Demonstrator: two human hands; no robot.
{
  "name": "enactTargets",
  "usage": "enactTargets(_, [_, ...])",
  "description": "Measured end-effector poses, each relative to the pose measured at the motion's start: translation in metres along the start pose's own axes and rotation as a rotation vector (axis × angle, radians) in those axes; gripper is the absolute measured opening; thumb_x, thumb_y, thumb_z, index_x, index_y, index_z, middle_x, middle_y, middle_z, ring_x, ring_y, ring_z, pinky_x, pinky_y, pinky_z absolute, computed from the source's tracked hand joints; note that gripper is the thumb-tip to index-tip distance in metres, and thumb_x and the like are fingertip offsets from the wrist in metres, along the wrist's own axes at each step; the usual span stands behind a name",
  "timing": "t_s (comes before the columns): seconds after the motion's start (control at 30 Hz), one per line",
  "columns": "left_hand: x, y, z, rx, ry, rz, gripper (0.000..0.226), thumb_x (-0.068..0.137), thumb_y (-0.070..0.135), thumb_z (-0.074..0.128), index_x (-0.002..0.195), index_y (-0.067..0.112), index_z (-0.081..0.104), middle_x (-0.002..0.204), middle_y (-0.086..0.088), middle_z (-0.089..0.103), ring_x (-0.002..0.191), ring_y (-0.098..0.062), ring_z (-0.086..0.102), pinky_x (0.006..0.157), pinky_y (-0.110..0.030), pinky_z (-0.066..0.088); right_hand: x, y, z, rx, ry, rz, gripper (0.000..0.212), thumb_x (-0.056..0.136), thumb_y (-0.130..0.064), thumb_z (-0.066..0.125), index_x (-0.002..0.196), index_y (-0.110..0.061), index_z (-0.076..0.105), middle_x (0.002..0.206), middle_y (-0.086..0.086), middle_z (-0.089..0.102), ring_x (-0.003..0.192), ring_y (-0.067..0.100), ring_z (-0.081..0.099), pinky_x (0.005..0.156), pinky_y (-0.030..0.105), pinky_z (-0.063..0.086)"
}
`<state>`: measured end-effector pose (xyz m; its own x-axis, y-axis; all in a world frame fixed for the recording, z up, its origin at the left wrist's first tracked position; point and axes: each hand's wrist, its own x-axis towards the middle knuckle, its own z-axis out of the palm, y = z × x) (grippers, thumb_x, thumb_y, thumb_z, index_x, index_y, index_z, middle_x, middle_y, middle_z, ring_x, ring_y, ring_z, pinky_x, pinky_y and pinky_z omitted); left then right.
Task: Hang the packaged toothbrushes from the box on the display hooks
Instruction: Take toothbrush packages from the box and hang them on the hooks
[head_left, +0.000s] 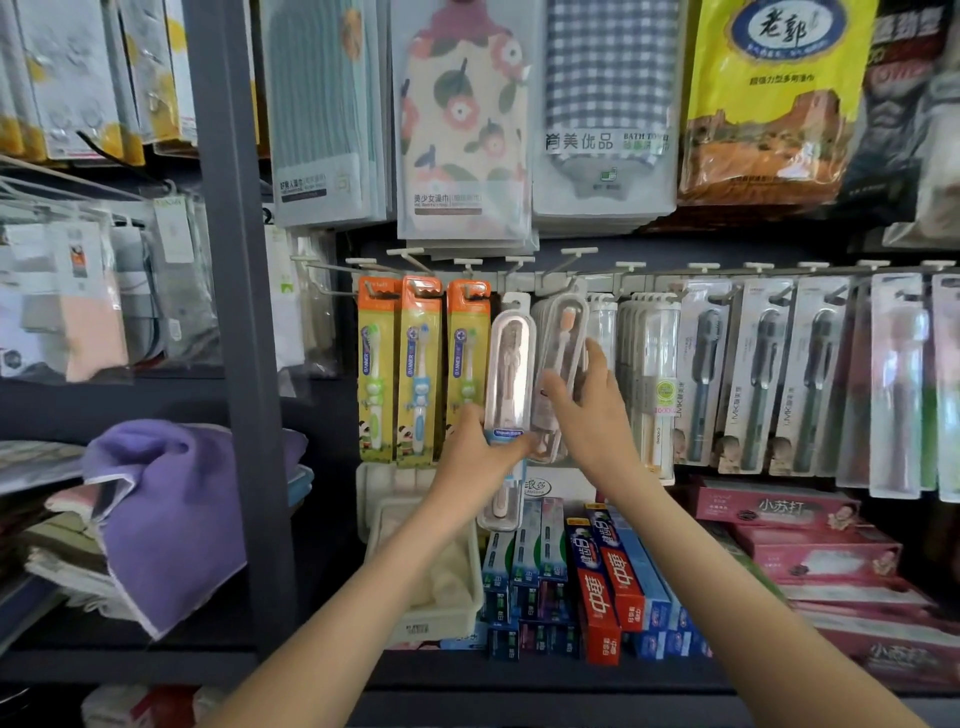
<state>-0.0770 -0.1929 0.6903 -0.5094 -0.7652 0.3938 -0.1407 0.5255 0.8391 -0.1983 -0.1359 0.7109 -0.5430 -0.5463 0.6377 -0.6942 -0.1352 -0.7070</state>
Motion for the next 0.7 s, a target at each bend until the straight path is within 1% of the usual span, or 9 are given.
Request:
enactTargets(0.07, [0.000,0.003,0.004,-0.006,-0.010,0.024,0.043,0.086,0.035,0.069,0.116,0.017,0.045,0.099,0.000,0.059,0.084,-0.016,0.059,0.070,-0.030,0.050,-0.008,-0.014,0.000,0.151,-0.035,-0.043,0.069,0.095,-0.040,0.053,0.151,-0.027,0.015,0.115,0.005,0.059,0.097,0.011,0.060,0.083,0.029,0.049])
enactTargets(0.17, [-0.001,0.011,0.011,0.017,-0.038,0.098,0.047,0.089,0.023,0.067,0.128,0.013,0.042,0.113,0.000,0.060,0.074,-0.006,0.055,0.058,-0.017,0.045,-0.007,-0.022,0.005,0.123,-0.059,-0.103,0.087,0.090,-0.027,0.064,0.153,-0.027,0.004,0.122,0.008,0.060,0.100,0.015,0.064,0.085,0.031,0.052])
enactTargets(0.23, [0.000,0.017,0.011,0.073,-0.051,0.136,0.050,0.091,0.024,0.065,0.132,0.012,0.040,0.110,0.001,0.058,0.078,-0.006,0.055,0.055,-0.011,0.040,-0.002,-0.026,0.003,0.060,-0.007,-0.098,0.089,0.089,-0.021,0.065,0.153,-0.026,0.004,0.093,0.011,0.065,0.075,0.015,0.062,0.067,0.024,0.049])
enactTargets(0.3, [0.002,0.018,0.009,0.203,-0.020,0.230,0.052,0.091,0.038,0.061,0.133,0.014,0.042,0.114,0.002,0.056,0.102,-0.014,0.058,0.075,-0.015,0.046,0.004,-0.027,-0.003,0.028,0.048,-0.089,0.085,0.089,-0.019,0.063,0.154,-0.025,0.008,0.066,0.004,0.052,0.053,0.011,0.048,0.050,0.018,0.041])
enactTargets(0.37, [0.009,0.015,0.002,0.409,0.124,0.350,0.063,0.091,0.051,0.053,0.142,0.016,0.038,0.142,-0.002,0.042,0.133,-0.020,0.039,0.108,-0.034,0.037,0.008,-0.027,-0.012,-0.031,0.084,-0.095,0.082,0.090,-0.018,0.062,0.153,-0.024,0.009,0.064,0.000,0.046,0.051,0.009,0.043,0.043,0.011,0.035])
enactTargets(0.4, [0.013,0.013,-0.004,0.497,0.241,0.388,0.066,0.092,0.054,0.049,0.145,0.017,0.035,0.150,-0.004,0.031,0.140,-0.023,0.027,0.115,-0.041,0.026,0.010,-0.027,-0.016,-0.070,0.084,-0.095,0.082,0.090,-0.019,0.062,0.153,-0.024,0.009,0.064,-0.001,0.044,0.051,0.008,0.042,0.043,0.011,0.034])
enactTargets(0.47, [0.022,0.007,-0.016,0.617,0.415,0.388,0.069,0.092,0.053,0.049,0.150,0.021,0.027,0.158,-0.011,0.013,0.146,-0.030,0.010,0.118,-0.054,0.009,0.014,-0.027,-0.021,-0.148,0.065,-0.072,0.082,0.091,-0.023,0.061,0.154,-0.024,0.008,0.066,-0.004,0.042,0.053,0.006,0.041,0.042,0.013,0.032])
enactTargets(0.57, [0.036,-0.005,-0.028,0.702,0.443,0.277,0.083,0.092,0.056,0.048,0.155,0.027,0.001,0.159,-0.013,-0.015,0.146,-0.035,-0.013,0.112,-0.060,-0.008,0.021,-0.025,-0.021,-0.219,0.018,-0.040,0.084,0.092,-0.028,0.060,0.154,-0.025,0.004,0.074,0.000,0.046,0.057,0.005,0.043,0.043,0.014,0.027])
enactTargets(0.7, [0.049,-0.019,-0.036,0.775,0.392,0.158,0.093,0.092,0.063,0.042,0.150,0.026,-0.022,0.154,-0.013,-0.033,0.142,-0.037,-0.027,0.110,-0.064,-0.009,0.029,-0.024,-0.012,-0.198,0.050,-0.019,0.084,0.092,-0.027,0.059,0.154,-0.027,0.002,0.086,0.007,0.051,0.060,0.010,0.046,0.047,0.022,0.030])
